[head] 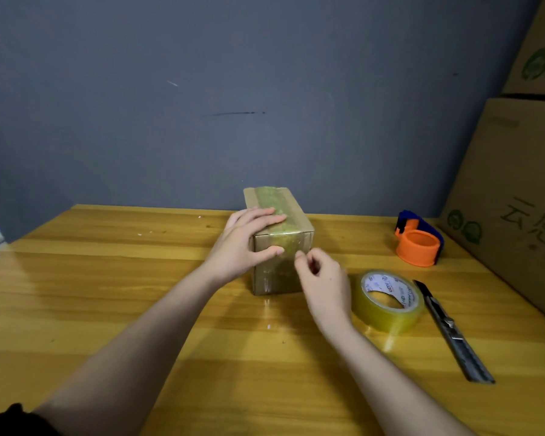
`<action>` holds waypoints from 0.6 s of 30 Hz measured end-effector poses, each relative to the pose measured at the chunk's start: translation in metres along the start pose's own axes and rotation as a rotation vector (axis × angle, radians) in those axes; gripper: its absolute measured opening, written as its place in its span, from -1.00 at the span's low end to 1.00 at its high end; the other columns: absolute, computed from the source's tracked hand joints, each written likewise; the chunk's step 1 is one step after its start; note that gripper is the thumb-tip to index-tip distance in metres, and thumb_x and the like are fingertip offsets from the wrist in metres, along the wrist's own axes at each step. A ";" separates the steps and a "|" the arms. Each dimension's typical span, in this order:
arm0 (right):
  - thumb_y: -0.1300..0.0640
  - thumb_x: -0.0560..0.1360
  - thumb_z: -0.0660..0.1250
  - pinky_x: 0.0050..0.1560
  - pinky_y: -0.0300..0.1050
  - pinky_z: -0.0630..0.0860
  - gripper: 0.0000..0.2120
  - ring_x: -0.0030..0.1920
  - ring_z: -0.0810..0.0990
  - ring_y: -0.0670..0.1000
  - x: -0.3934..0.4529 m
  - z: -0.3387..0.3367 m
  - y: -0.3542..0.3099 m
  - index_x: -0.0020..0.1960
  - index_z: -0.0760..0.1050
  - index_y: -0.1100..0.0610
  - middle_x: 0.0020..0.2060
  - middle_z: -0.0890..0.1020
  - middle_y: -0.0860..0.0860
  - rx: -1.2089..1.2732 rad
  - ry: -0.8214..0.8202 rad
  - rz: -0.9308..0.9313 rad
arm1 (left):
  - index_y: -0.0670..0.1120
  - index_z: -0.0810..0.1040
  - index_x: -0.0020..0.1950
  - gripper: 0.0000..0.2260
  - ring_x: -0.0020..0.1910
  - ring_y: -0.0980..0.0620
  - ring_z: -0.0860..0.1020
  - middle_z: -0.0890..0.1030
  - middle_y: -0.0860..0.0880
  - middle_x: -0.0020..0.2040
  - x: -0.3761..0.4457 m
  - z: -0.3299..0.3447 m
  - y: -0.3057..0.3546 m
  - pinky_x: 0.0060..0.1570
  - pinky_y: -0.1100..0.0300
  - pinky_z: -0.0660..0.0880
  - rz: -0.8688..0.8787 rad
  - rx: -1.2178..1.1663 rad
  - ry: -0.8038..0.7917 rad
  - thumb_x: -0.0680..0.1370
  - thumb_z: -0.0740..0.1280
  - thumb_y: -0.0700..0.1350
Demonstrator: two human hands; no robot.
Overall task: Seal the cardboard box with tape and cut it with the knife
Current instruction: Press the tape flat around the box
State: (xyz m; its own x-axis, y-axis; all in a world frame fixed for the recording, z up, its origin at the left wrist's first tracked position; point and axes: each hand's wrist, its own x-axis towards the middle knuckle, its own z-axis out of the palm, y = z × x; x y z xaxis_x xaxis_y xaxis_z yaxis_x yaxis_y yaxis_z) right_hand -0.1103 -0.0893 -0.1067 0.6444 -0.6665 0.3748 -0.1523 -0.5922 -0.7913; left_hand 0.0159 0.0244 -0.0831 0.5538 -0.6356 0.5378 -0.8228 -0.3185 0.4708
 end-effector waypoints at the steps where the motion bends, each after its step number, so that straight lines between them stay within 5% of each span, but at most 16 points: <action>1: -0.04 0.48 0.27 -0.26 -0.01 0.42 -0.77 -0.29 0.48 0.11 0.002 -0.004 -0.004 -0.27 0.37 0.05 -0.43 0.47 -0.05 0.049 0.092 -0.069 | 0.25 0.39 0.34 -0.49 0.41 0.06 0.20 0.34 0.26 0.36 0.000 -0.001 0.000 0.38 0.21 0.08 0.003 0.004 -0.009 0.42 0.43 0.10; 3: 0.01 0.47 0.31 -0.07 0.03 0.47 -0.87 -0.11 0.50 0.04 0.012 -0.008 -0.006 -0.04 0.40 0.01 -0.17 0.53 -0.05 0.133 0.220 -0.188 | 0.24 0.37 0.36 -0.46 0.42 0.04 0.20 0.34 0.22 0.39 0.000 -0.002 0.000 0.41 0.14 0.11 0.017 0.031 -0.032 0.40 0.44 0.10; 4: -0.01 0.47 0.33 0.07 -0.02 0.45 -0.75 0.02 0.49 0.01 0.020 -0.009 -0.005 0.10 0.40 0.02 -0.01 0.51 -0.03 0.135 0.209 -0.236 | 0.24 0.35 0.37 -0.43 0.43 0.04 0.19 0.33 0.20 0.41 0.000 -0.004 0.000 0.42 0.11 0.12 0.023 0.052 -0.047 0.40 0.45 0.10; 7: -0.09 0.47 0.34 0.37 -0.11 0.26 -0.50 0.34 0.33 -0.08 0.045 -0.007 0.001 0.37 0.34 -0.07 0.31 0.36 -0.05 0.101 -0.098 -0.297 | 0.24 0.29 0.40 -0.34 0.45 0.05 0.16 0.29 0.19 0.45 0.000 -0.006 -0.001 0.43 0.08 0.14 0.024 0.105 -0.090 0.36 0.48 0.09; 9: -0.06 0.46 0.37 0.42 -0.20 0.21 -0.53 0.35 0.29 -0.18 0.053 -0.004 0.005 0.35 0.40 -0.08 0.35 0.35 -0.08 0.154 -0.255 -0.288 | 0.23 0.29 0.41 -0.30 0.45 0.05 0.15 0.29 0.19 0.45 0.001 -0.006 -0.003 0.45 0.05 0.14 0.033 0.099 -0.101 0.33 0.50 0.08; 12: -0.01 0.42 0.43 0.26 -0.55 0.17 -0.59 0.30 0.32 -0.25 0.058 -0.002 0.009 0.25 0.50 -0.09 0.33 0.38 -0.12 0.214 -0.253 -0.297 | 0.23 0.32 0.39 -0.33 0.46 0.05 0.14 0.31 0.18 0.44 0.001 -0.003 -0.006 0.46 0.06 0.11 0.033 0.042 -0.094 0.31 0.45 0.15; 18: 0.04 0.39 0.46 0.24 -0.59 0.15 -0.60 0.32 0.34 -0.19 0.061 0.001 0.015 0.22 0.52 -0.09 0.32 0.39 -0.08 0.228 -0.221 -0.339 | 0.23 0.47 0.24 -0.58 0.44 0.10 0.17 0.42 0.18 0.35 0.000 0.010 0.004 0.37 0.25 0.02 -0.083 -0.233 0.055 0.42 0.16 0.25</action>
State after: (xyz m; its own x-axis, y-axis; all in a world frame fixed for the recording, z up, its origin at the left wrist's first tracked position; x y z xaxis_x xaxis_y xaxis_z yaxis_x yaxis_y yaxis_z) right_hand -0.0728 -0.1383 -0.0963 0.7777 -0.3247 0.5383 0.2475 -0.6290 -0.7369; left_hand 0.0114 0.0163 -0.0883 0.6295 -0.5726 0.5252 -0.7261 -0.1929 0.6600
